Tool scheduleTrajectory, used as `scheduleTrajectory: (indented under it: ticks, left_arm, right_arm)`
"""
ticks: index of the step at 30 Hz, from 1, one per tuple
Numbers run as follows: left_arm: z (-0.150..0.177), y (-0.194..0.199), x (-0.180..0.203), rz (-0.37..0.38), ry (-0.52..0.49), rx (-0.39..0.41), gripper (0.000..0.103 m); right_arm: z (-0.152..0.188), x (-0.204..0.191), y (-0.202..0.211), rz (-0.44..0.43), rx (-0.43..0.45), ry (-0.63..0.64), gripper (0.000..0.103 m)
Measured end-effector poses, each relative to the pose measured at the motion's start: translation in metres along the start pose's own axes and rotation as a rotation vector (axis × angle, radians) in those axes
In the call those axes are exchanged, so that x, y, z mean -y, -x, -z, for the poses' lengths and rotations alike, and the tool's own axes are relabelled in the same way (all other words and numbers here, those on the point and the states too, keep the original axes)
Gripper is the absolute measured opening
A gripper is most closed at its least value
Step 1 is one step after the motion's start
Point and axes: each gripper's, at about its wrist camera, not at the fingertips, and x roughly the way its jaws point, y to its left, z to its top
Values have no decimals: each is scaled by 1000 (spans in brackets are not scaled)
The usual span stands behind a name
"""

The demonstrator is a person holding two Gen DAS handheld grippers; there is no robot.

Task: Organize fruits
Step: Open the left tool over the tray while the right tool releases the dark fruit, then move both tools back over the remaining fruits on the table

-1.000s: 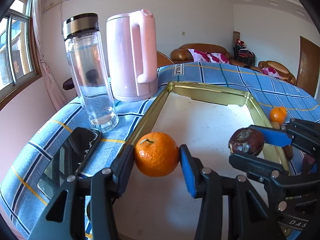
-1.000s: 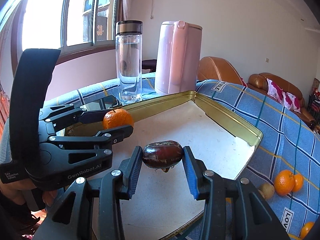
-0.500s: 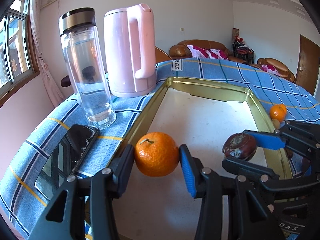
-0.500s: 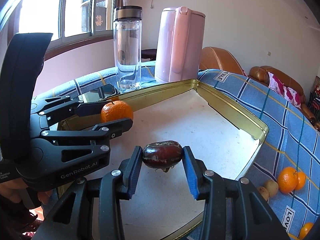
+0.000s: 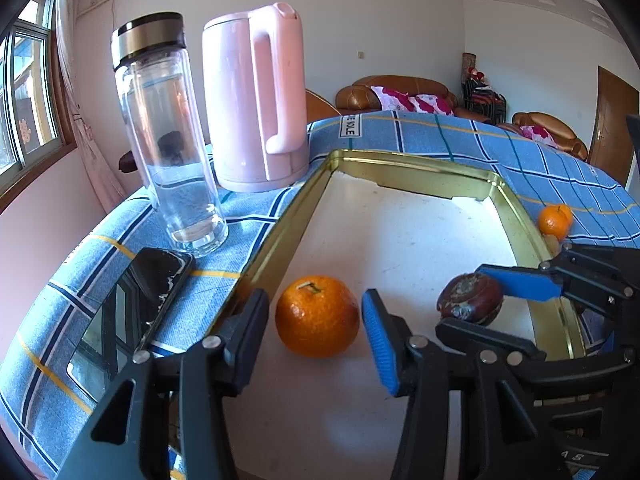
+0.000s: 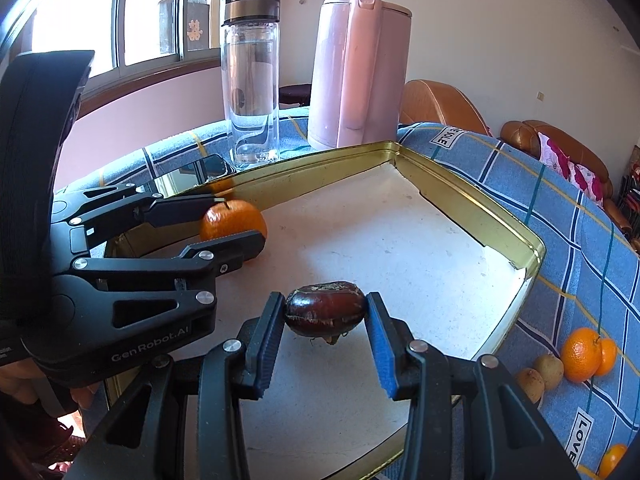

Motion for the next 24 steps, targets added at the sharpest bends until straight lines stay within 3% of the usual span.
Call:
scheduleTrajectory:
  ticks: [6,9,15,18,24]
  left_arm:
    - [4,15,-6,11,50,55,68]
    - [8,30,-3,-8,61,97,75]
    - [11,64,16,36,85,182,80]
    - [10,80,37,76,76,224,89]
    - [11,92,96,180,-20,239,93]
  right_arm:
    - [2,6,18,47,87,-38,65]
    - [10,9,36,78,139,-56,65]
    - [42,23,90,138,228,-83,65]
    - [62,36,120,182,269,-115,66]
    - [103,67,167,338,293,-161,68]
